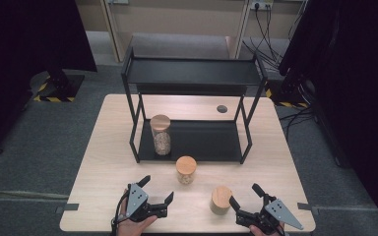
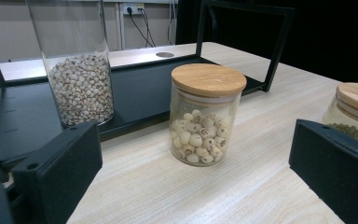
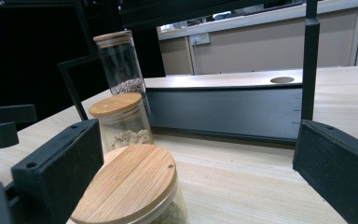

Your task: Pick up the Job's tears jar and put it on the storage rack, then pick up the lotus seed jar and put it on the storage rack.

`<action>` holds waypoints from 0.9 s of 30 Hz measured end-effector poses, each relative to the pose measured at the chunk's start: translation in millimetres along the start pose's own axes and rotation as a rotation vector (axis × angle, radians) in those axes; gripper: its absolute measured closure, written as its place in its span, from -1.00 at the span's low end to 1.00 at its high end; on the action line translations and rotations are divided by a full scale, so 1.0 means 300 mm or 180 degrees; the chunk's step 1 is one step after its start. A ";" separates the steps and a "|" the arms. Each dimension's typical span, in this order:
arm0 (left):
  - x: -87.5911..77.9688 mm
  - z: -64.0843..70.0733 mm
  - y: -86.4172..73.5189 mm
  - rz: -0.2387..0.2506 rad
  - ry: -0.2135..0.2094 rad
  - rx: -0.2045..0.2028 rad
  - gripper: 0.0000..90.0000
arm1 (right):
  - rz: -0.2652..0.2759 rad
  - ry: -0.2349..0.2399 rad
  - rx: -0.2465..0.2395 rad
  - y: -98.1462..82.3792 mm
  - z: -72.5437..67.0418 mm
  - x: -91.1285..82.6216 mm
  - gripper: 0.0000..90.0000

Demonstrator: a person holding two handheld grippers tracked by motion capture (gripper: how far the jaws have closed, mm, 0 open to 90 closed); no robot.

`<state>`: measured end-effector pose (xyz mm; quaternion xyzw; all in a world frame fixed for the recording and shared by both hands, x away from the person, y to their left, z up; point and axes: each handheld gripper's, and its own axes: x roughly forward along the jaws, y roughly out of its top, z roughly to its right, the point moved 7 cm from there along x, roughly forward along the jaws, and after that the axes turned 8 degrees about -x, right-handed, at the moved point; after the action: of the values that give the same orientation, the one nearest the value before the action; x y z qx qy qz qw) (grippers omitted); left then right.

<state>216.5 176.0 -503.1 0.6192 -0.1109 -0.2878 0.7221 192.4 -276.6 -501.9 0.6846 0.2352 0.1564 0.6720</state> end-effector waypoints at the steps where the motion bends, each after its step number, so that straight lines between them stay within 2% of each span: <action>1: 0.000 0.000 0.000 -0.0004 -0.0005 -0.0004 -0.96 | 0.0000 -0.0003 0.0000 0.000 0.000 0.000 -0.96; 15: -0.003 -0.004 -0.007 -0.0006 0.0025 -0.0006 -0.96 | 0.0017 0.0017 -0.0042 0.008 -0.009 -0.004 -0.96; 27: -0.003 -0.007 -0.010 -0.0001 0.0070 0.0016 -0.96 | 0.0043 0.0189 -0.0153 0.039 -0.061 0.016 -0.96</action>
<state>215.9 178.0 -506.3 0.6242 -0.1036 -0.2807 0.7217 188.1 -258.4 -489.7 0.6649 0.2466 0.1869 0.6799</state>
